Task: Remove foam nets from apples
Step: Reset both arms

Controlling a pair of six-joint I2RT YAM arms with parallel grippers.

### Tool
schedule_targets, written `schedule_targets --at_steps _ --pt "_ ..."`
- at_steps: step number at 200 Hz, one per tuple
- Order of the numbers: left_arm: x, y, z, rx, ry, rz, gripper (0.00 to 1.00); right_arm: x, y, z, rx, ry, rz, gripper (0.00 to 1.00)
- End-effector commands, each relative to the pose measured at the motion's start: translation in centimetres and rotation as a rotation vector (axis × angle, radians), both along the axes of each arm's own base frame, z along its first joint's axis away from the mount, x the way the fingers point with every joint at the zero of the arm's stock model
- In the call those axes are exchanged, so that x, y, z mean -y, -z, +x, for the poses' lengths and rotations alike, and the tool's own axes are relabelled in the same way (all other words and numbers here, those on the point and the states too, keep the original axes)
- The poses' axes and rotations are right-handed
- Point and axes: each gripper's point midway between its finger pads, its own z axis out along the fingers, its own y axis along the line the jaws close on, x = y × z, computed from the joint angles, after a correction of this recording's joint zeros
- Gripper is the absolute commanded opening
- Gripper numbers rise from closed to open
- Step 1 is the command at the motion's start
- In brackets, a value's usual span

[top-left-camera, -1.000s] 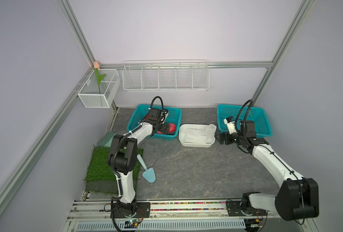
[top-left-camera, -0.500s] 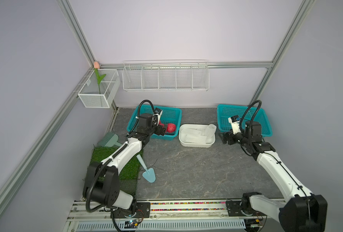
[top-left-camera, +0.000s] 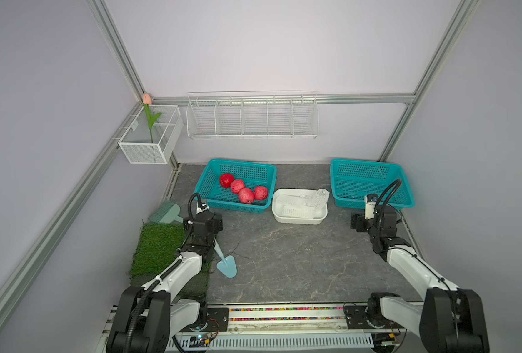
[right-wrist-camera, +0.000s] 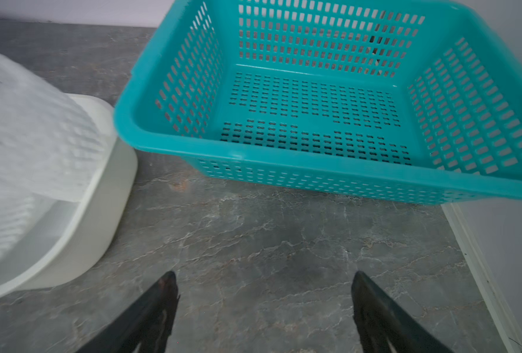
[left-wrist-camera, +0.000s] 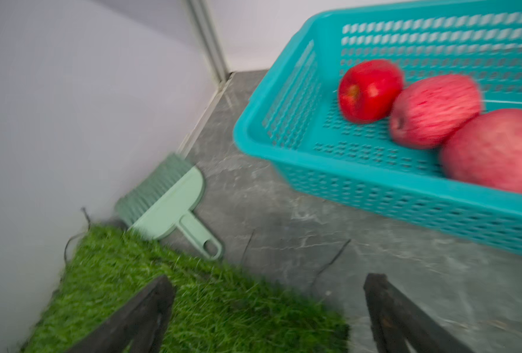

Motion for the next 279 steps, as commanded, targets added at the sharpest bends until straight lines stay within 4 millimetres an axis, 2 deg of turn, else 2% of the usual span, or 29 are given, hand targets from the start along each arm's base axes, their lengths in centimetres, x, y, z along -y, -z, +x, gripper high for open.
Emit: schedule_targets --at_steps 1,13,24,38,47,57,68,80,88,98,111,139,261,279 --pt "-1.7 -2.4 1.8 0.194 -0.086 -0.076 0.99 0.7 -1.1 2.7 0.157 0.02 -0.03 0.89" --pt "-0.8 -2.6 2.7 0.2 -0.021 -0.057 0.99 0.6 -0.3 3.1 0.189 0.027 0.017 0.9" --pt "-0.5 -2.5 3.5 0.225 0.024 -0.063 0.99 -0.4 -0.7 3.4 0.254 -0.03 0.057 0.89" --pt "0.0 -2.1 4.5 0.171 0.062 -0.081 1.0 -2.1 0.2 3.2 0.266 -0.133 0.063 0.89" --pt "0.5 -1.9 4.7 0.157 0.095 -0.109 1.0 -2.4 0.7 2.7 0.308 -0.156 0.06 0.89" --pt "1.3 -1.8 4.4 0.225 0.168 -0.14 1.0 -2.5 0.7 2.5 0.367 -0.163 0.054 0.89" --pt "1.4 -0.3 3.8 0.247 0.177 -0.141 1.0 -2.5 0.7 2.3 0.35 -0.162 0.053 0.89" --pt "1.3 -0.4 4.4 0.314 0.179 -0.13 1.0 -2.6 1.4 2.9 0.28 -0.165 0.054 0.89" --pt "1.6 -0.3 4.9 0.28 0.194 -0.133 1.0 -2.6 1.5 3.6 0.272 -0.157 0.05 0.89" --pt "1.8 0.6 5.4 0.159 0.195 -0.146 1.0 -1.5 1.5 3.6 0.258 -0.088 0.035 0.89" --pt "1.5 0.6 5.8 0.202 0.177 -0.135 1.0 -0.2 1.6 3.7 0.251 0.017 0.002 0.89" --pt "1.2 0.8 5.9 0.146 0.154 -0.146 1.0 -0.7 1.7 3.7 0.251 -0.009 -0.005 0.89" --pt "1.1 0.7 5.9 0.159 0.147 -0.143 1.0 -0.7 1.7 3.9 0.248 -0.01 -0.006 0.89" --pt "1.1 0.6 6.0 0.16 0.147 -0.142 1.0 -1.3 1.8 4.0 0.237 -0.043 -0.006 0.89"
